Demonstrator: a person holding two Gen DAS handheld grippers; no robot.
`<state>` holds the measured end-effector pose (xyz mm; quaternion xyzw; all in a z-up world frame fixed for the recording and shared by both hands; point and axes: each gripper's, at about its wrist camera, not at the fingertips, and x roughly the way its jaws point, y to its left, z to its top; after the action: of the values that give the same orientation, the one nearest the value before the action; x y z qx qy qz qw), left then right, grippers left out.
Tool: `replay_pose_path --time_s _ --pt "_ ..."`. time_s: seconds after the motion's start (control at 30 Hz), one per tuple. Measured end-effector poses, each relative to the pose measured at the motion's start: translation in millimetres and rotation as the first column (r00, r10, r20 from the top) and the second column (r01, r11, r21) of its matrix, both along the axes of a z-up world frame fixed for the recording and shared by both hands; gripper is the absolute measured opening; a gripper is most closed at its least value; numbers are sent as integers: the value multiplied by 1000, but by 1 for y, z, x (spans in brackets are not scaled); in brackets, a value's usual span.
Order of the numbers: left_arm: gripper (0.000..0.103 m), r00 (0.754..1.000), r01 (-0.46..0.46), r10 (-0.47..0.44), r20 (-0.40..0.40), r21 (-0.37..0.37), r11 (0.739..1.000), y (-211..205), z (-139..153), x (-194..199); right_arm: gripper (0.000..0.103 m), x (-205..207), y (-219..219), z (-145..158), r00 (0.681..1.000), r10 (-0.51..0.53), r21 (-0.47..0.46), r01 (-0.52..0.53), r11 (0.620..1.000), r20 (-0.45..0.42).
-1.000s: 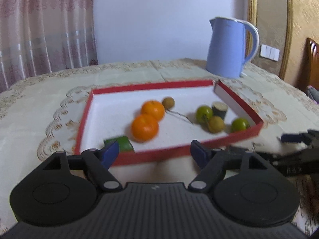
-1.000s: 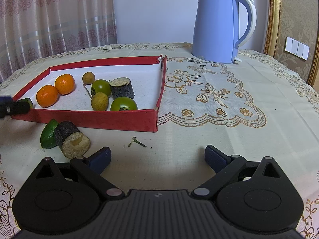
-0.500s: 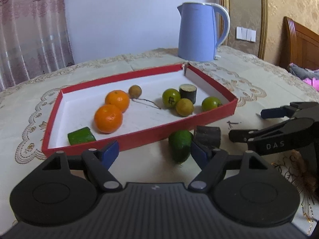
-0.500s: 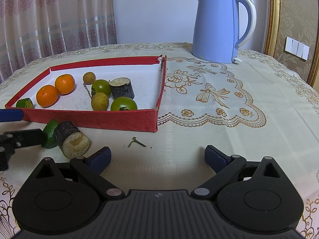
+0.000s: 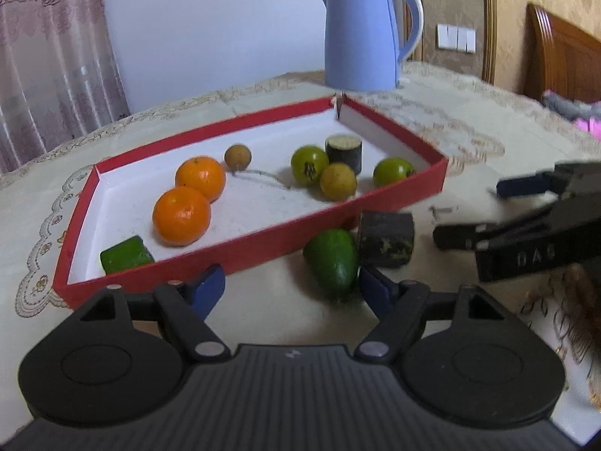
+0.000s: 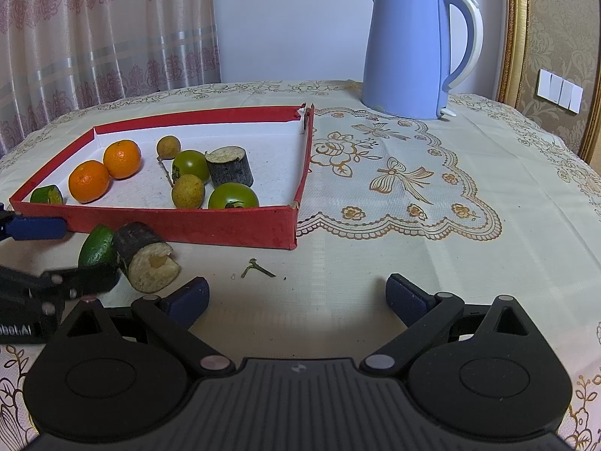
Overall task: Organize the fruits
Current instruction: 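Move the left tool to the green cucumber-like fruit and grasp it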
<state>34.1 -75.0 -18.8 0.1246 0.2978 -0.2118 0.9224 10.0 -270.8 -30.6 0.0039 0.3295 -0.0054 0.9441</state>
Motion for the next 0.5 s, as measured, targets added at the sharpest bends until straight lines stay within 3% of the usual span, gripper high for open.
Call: replay_pose_path --time_s 0.13,0.27,0.4,0.5 --pt "73 1000 -10 10 -3 -48 999 -3 5 1 101 0 0 0 1000 0 0 0 1000 0" --pt "64 999 -26 23 -39 -72 997 -9 4 3 101 0 0 0 1000 0 0 0 1000 0" --pt "48 999 -46 46 -7 -51 998 -14 -1 -5 101 0 -1 0 1000 0 1 0 1000 0" --pt "48 999 -35 36 31 -19 999 -11 -1 -10 101 0 0 0 1000 0 1 0 1000 0"
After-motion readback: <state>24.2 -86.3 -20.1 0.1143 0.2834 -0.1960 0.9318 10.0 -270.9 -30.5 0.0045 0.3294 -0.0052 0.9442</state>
